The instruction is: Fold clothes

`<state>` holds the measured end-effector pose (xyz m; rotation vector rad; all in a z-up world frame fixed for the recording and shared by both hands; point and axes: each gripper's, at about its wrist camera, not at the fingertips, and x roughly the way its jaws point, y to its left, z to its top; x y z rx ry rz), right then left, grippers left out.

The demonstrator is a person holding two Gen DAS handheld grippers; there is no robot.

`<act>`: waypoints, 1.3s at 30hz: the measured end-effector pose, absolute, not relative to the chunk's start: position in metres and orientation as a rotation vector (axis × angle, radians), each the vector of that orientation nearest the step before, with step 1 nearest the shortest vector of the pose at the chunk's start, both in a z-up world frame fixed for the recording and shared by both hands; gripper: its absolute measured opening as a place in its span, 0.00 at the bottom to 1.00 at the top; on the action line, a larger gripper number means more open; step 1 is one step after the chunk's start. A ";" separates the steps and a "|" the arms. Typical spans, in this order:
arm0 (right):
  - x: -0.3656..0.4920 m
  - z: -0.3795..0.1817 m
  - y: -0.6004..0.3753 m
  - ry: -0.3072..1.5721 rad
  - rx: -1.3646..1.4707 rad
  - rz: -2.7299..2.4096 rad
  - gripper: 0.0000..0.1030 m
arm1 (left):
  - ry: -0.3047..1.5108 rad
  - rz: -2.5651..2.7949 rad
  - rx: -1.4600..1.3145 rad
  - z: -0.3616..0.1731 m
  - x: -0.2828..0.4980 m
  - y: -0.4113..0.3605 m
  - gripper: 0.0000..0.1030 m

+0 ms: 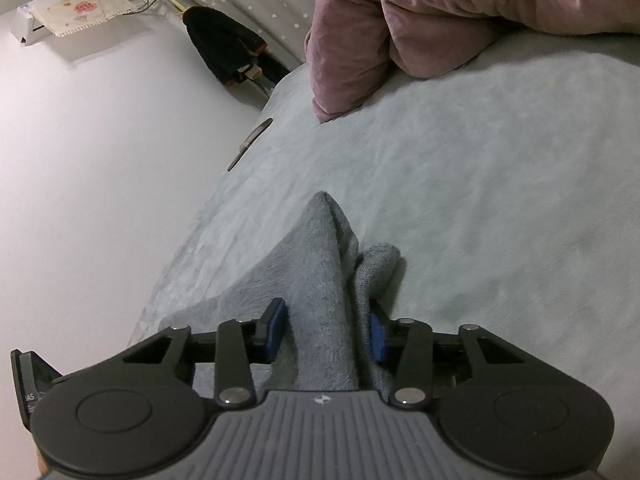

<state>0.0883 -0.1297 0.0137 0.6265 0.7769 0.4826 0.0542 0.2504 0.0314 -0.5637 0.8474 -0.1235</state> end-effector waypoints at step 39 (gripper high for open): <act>0.086 0.027 -0.110 0.750 0.488 0.438 0.29 | 0.827 -0.111 -0.537 0.035 0.053 0.240 0.42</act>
